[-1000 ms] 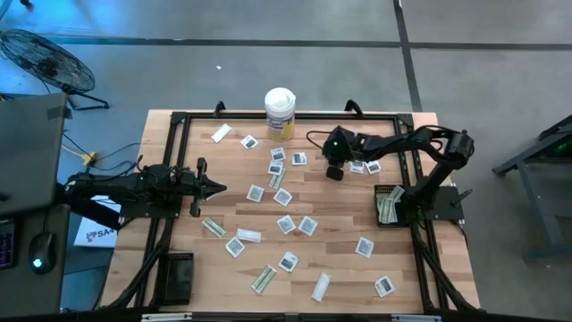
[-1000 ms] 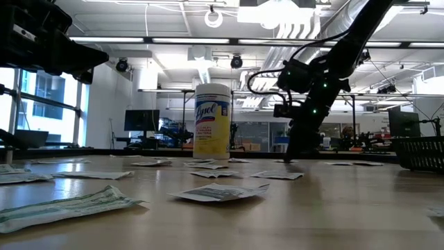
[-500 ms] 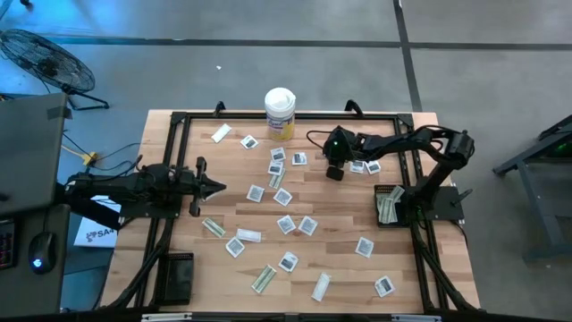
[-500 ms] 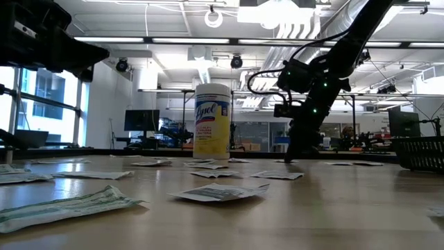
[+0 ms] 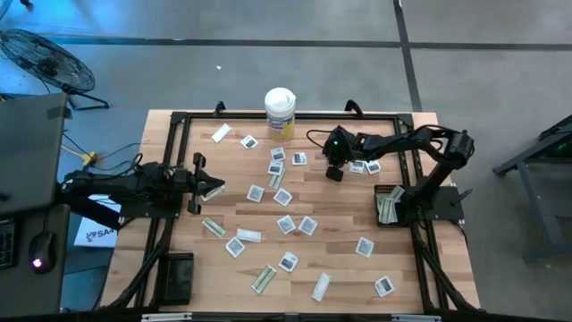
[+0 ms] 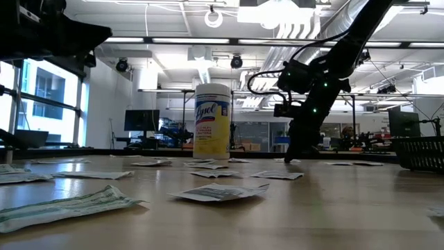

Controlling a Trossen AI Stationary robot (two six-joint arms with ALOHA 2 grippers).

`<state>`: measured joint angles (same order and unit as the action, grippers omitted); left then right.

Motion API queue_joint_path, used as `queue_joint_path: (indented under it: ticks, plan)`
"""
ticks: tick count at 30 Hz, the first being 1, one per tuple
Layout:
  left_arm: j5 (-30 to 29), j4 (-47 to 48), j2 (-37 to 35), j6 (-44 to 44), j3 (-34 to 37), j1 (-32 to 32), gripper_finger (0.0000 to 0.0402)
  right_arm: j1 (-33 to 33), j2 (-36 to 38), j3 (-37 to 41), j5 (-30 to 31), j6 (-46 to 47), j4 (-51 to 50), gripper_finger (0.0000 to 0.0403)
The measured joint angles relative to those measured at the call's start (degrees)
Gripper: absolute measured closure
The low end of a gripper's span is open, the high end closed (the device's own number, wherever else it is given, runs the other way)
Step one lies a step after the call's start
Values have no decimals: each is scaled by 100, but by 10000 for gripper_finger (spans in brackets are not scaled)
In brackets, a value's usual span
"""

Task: Pick & Place First Aid Supplies
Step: Put the white towelette sachet into the left black bin

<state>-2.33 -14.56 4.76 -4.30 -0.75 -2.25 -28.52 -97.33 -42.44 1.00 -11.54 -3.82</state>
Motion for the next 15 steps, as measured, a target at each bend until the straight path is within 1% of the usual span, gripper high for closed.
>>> queue_joint_path:
  ticks: [3,7,11,13,15]
  plan:
    - [0,-386,433,-14,2,-1,401,3,71,11,-26,154,-10,399]
    - [-2,-1199,1259,-32,4,-1,401,76,282,31,-164,264,-55,400]
    - [-28,-2043,2290,-126,9,0,401,270,531,26,-238,378,25,402]
    - [-123,-2471,2828,-149,-1,-1,401,433,639,26,-340,383,123,401]
    - [-319,-2656,3343,-150,-97,-1,401,604,744,26,-515,401,248,402]
